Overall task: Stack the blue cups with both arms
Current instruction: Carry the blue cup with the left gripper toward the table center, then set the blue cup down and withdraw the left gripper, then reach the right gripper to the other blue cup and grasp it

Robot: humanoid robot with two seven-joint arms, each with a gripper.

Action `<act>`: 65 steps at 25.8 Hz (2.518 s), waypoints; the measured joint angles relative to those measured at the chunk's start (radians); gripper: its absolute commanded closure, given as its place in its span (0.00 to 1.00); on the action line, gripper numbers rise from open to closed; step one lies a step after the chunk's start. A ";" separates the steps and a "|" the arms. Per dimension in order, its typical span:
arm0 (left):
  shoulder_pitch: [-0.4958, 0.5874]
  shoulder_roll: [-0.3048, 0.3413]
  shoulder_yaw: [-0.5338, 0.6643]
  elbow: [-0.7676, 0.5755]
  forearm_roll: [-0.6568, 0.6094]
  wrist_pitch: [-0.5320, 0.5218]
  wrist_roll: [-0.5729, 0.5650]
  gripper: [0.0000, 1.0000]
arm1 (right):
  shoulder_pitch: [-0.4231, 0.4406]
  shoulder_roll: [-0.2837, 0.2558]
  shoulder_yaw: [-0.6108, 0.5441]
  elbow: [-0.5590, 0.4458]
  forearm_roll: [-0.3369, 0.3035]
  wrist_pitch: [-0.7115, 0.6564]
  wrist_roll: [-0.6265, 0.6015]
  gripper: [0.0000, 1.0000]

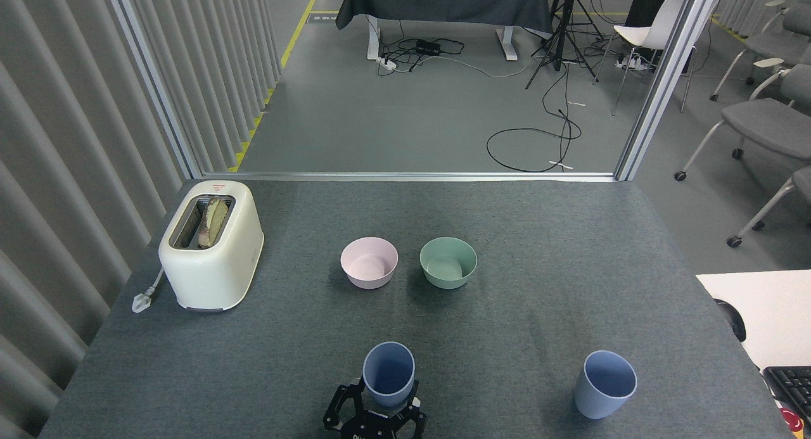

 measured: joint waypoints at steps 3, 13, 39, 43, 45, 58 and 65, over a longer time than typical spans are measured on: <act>-0.028 -0.006 -0.011 0.054 -0.005 0.000 -0.017 0.29 | 0.000 0.000 0.000 0.001 0.000 0.001 -0.001 0.00; -0.063 -0.009 -0.014 0.113 -0.004 0.001 -0.064 0.01 | 0.000 0.000 0.000 0.003 0.000 0.001 -0.005 0.00; 0.327 0.104 0.124 -0.318 0.016 0.006 -0.066 0.00 | 0.000 0.000 -0.008 0.013 -0.001 0.009 -0.009 0.00; 0.383 0.135 0.223 -0.373 0.068 0.001 -0.067 0.00 | -0.003 0.004 -0.021 0.040 -0.002 0.036 0.004 0.00; 0.395 0.147 0.279 -0.382 0.111 -0.004 -0.067 0.00 | -0.009 0.007 -0.025 0.054 -0.002 0.048 0.033 0.00; 0.405 0.194 0.406 -0.378 0.177 -0.011 -0.065 0.00 | -0.149 -0.015 -0.062 0.175 -0.001 0.113 0.124 0.00; 0.404 0.193 0.412 -0.366 0.179 -0.010 -0.064 0.00 | -0.230 -0.039 -0.103 0.244 -0.002 0.119 0.143 0.00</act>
